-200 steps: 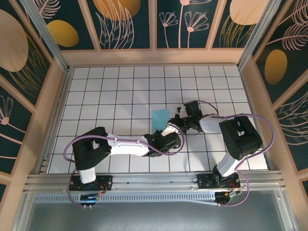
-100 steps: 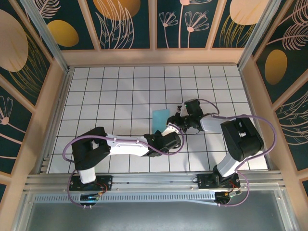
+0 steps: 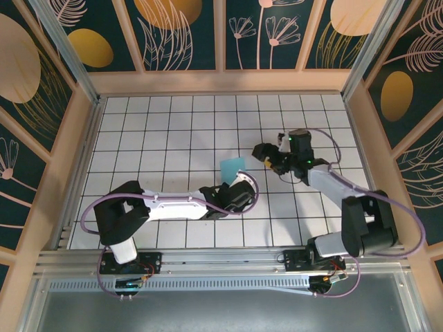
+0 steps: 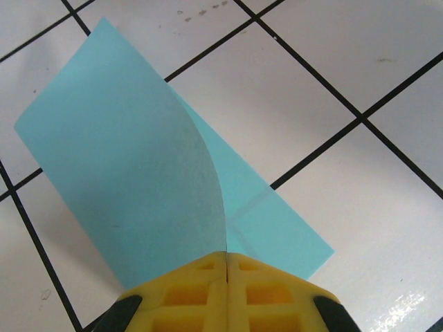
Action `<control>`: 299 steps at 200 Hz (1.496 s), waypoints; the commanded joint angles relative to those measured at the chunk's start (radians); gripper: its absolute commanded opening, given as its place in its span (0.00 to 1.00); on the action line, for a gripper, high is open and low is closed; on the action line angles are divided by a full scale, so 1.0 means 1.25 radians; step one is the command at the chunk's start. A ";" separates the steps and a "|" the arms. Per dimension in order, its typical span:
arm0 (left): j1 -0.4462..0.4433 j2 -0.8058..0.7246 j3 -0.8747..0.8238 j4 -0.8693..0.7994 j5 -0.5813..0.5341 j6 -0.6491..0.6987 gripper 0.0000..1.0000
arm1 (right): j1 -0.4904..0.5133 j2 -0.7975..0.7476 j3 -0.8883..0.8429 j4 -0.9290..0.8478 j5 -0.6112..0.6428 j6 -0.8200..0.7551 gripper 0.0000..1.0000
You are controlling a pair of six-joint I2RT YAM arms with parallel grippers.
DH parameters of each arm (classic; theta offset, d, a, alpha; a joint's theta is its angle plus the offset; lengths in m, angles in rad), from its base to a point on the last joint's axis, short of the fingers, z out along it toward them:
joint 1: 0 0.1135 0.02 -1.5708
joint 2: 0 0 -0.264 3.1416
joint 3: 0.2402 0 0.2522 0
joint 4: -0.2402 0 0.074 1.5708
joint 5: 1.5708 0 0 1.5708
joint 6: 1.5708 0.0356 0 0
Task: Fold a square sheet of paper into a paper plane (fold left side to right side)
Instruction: Fold the triangle a second time at the center of the table.
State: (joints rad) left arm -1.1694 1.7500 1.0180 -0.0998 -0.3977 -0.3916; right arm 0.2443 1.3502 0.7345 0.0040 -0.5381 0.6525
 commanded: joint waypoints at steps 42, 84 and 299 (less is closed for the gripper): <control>0.048 -0.060 -0.032 0.062 0.133 -0.057 0.00 | -0.120 -0.170 -0.073 -0.131 0.031 -0.113 0.88; 0.072 -0.070 -0.056 0.092 0.204 -0.085 0.00 | -0.131 -0.234 -0.129 -0.165 -0.022 -0.168 0.84; 0.145 -0.106 -0.150 0.199 0.353 -0.196 0.00 | 0.193 -0.014 -0.259 0.157 -0.087 0.008 0.00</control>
State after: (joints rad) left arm -0.9947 1.6337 0.8520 0.1204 0.0296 -0.6151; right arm 0.4660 1.2926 0.3973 0.1638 -0.6731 0.6514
